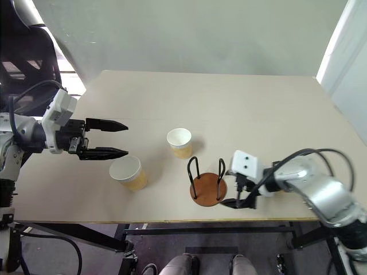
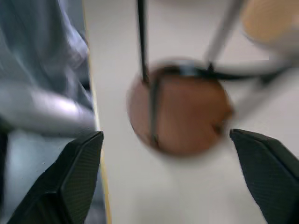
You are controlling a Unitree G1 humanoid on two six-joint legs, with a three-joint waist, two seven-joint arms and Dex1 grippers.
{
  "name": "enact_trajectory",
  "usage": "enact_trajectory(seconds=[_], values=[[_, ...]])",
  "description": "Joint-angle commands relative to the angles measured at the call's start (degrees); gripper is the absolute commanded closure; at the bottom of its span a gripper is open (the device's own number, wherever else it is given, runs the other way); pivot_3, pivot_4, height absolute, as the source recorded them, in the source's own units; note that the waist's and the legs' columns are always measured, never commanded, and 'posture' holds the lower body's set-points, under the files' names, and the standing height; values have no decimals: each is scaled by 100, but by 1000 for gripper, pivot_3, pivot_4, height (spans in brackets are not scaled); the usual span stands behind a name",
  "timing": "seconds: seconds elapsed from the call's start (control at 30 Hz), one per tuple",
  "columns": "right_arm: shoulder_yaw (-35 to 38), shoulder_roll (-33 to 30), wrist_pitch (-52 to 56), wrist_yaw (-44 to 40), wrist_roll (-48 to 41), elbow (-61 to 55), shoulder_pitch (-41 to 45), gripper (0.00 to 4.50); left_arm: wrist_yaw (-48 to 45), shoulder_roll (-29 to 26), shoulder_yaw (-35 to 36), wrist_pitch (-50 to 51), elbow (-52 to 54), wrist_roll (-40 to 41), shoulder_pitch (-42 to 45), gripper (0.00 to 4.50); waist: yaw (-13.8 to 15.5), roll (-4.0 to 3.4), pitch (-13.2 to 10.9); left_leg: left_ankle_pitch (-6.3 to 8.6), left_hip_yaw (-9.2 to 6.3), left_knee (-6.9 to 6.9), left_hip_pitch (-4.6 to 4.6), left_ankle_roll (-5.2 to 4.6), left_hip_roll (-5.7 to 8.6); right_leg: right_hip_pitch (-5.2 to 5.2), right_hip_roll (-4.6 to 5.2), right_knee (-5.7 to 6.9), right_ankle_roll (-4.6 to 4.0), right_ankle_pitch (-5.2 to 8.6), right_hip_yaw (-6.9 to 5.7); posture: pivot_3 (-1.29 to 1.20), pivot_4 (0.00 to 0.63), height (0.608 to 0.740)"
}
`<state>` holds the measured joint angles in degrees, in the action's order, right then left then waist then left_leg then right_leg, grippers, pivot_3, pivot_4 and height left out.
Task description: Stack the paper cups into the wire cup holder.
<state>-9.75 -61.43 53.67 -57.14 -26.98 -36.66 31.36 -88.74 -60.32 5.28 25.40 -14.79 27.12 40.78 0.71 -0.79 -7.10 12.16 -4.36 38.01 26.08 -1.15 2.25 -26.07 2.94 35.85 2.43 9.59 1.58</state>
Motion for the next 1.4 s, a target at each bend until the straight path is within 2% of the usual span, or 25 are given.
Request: enact_trajectory(seconds=[0.03, 0.2, 0.47, 0.8, 1.33, 1.4], values=[[855, -608, 251, -166, -224, -419, 45, 23, -126, -173, 154, -38, 114, 58, 109, 0, -2, 2, 1, 1, -1, -4, -3, 3, -1, 1, -1, 1, -3, 5, 0, 0, 150, 740], [2101, -1497, 445, -572, -435, -506, -457, 23, -138, -20, 22, -190, -89, -44, 219, 0, 20, 2, 1, 5, -4, -12, 8, 9, -1, -13, -1, 3, 0, 17, 0, 0, 150, 740], [2431, -1741, -63, -566, 59, -380, -2018, 23, -225, 256, -209, -293, -217, -92, 474, 0, 25, 8, 0, 23, -6, 1, 11, 8, 1, -11, -2, 2, 22, 27, 2, 0, 150, 740], [2055, -1698, -799, -480, 607, 170, -2454, 23, -375, 122, -78, -27, 274, 210, 397, 0, 18, 10, -1, -3, -5, 5, 6, -39, 1, 2, -2, 0, 44, 21, 3, 0, 150, 740], [667, -1233, -1387, -461, 1164, 760, -1759, 23, -114, -108, 188, 299, 804, 568, 11, 0, 5, 12, -2, -16, -6, 9, -4, -49, 2, 17, -2, 2, 53, 14, 4, 0, 150, 740], [523, -1165, -1452, -455, 1286, 875, -1689, 388, -97, -122, 194, 310, 820, 579, 10, 0, 2, 13, -2, -16, -6, 9, -5, -48, 1, 17, -2, 2, 52, 13, 4, 0, 150, 740]])
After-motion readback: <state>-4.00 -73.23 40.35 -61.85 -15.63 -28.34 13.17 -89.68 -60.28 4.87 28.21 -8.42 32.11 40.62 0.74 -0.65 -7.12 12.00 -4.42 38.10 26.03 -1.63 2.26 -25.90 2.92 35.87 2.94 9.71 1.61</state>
